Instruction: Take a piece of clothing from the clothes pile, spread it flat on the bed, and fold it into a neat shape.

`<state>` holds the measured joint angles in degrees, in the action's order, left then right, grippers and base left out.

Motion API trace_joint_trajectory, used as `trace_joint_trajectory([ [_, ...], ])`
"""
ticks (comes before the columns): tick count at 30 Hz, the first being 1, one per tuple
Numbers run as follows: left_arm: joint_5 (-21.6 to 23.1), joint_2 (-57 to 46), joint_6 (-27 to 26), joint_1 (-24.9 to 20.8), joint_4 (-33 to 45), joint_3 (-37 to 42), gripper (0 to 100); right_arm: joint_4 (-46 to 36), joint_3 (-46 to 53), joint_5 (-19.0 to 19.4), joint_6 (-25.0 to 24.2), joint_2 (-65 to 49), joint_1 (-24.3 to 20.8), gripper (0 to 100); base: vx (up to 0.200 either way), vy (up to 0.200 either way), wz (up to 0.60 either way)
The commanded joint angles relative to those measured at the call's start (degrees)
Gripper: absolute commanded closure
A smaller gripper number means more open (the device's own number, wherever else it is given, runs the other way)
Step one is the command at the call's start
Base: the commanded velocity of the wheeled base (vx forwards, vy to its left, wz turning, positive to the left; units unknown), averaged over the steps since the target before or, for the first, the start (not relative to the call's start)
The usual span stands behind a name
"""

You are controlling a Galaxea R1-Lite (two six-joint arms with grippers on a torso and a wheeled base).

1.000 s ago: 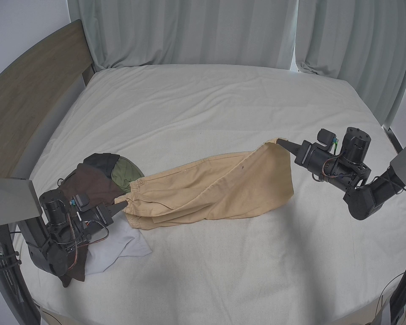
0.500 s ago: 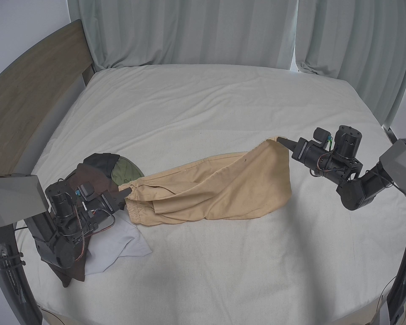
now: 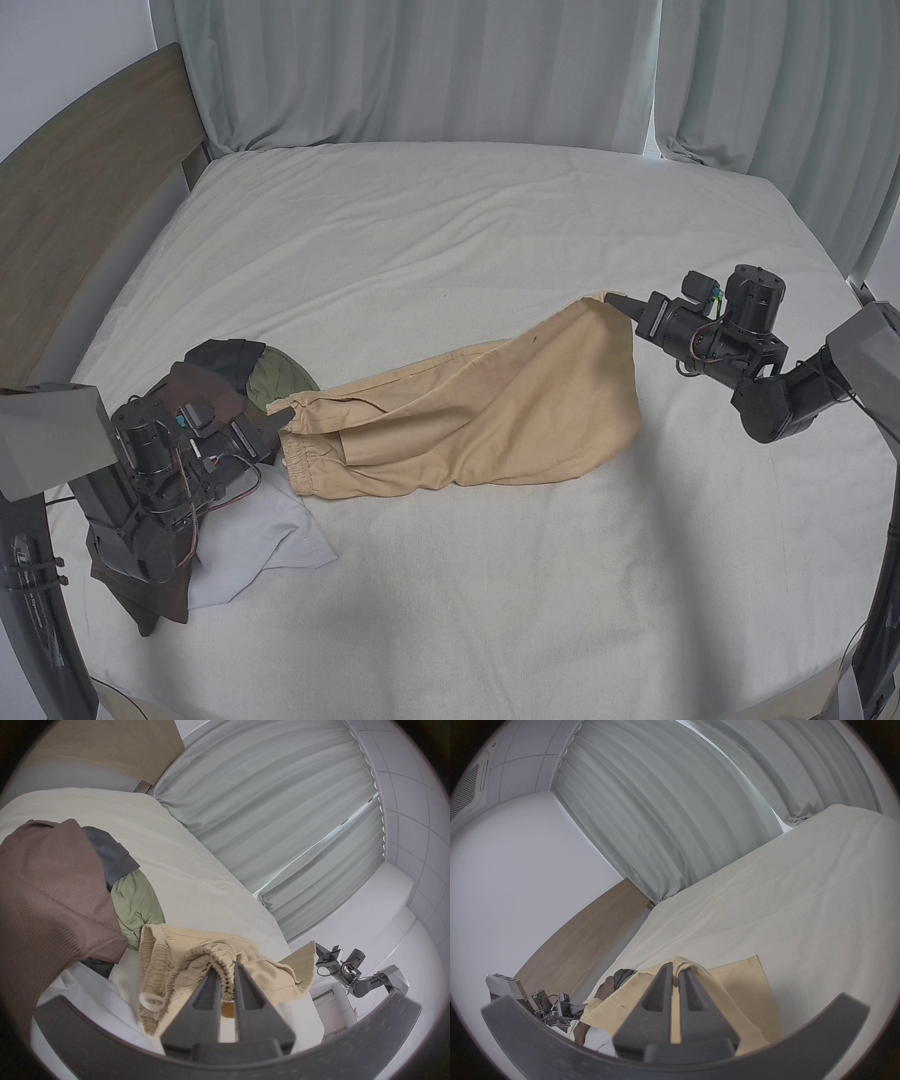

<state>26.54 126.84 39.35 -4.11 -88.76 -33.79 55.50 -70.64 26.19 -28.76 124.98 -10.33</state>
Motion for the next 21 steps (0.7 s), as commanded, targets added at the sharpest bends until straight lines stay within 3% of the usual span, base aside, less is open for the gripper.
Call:
trace_joint_trajectory([
  [1, 0.0, 1.7, 0.0, 0.2, 0.1, -1.4, 100, -1.1, -3.1, 0.0, -0.1, 2.3, 0.0, 100, 0.0, 0.0, 0.0],
  [21, -0.1, 5.4, 0.2, 2.7, 0.3, -5.1, 100, -2.2, -7.8, -0.2, -0.1, 6.7, 2.2, 100, 0.0, 0.0, 0.0],
])
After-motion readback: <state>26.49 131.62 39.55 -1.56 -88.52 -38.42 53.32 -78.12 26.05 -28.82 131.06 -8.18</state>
